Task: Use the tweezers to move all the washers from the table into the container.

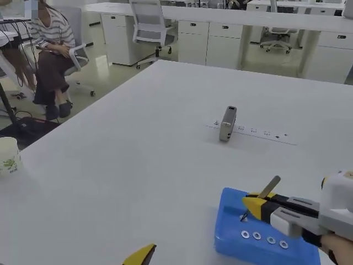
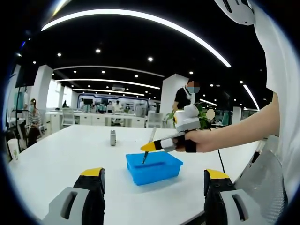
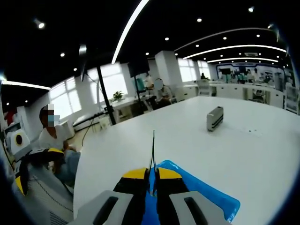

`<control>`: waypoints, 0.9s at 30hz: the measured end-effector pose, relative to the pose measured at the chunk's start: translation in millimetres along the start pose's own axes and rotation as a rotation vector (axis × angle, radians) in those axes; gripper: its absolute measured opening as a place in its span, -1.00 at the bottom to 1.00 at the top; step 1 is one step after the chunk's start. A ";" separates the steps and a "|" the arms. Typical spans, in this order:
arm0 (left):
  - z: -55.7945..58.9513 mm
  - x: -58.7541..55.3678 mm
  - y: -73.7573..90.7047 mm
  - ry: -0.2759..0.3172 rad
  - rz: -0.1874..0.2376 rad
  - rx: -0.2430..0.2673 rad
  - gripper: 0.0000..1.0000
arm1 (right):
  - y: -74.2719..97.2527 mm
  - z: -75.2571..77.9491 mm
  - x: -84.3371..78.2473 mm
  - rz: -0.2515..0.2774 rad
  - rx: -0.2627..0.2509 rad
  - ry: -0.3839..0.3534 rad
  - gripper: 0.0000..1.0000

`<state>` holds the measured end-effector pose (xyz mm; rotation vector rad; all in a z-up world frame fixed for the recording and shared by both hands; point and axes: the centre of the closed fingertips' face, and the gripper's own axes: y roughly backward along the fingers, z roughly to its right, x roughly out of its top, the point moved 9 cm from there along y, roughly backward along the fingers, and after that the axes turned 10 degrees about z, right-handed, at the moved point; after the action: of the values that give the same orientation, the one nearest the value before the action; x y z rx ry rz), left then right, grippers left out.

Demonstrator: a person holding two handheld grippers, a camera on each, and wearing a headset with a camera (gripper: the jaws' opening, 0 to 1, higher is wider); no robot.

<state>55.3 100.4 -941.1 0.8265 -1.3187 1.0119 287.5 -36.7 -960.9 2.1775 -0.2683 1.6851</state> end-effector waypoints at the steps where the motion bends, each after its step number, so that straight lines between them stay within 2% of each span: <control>1: 0.0 0.0 0.0 0.000 0.000 0.000 0.77 | -1.1 0.7 -1.0 -0.003 -0.001 -0.001 -0.95; 8: -0.3 -0.5 -0.1 0.000 -0.002 0.001 0.78 | -7.1 4.0 -7.9 -0.030 -0.006 -0.009 -0.95; 19: -0.2 -0.7 -1.0 0.002 -0.013 0.004 0.80 | -17.7 -1.0 -18.5 -0.073 0.033 -0.005 -0.95; 27: 0.3 -0.6 -1.1 0.006 -0.017 -0.001 0.84 | -21.0 4.7 -23.7 -0.096 0.047 0.018 -0.95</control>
<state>56.2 99.6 -941.6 0.8324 -1.3052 0.9993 293.2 -21.1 -988.3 2.1712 -0.1178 1.6730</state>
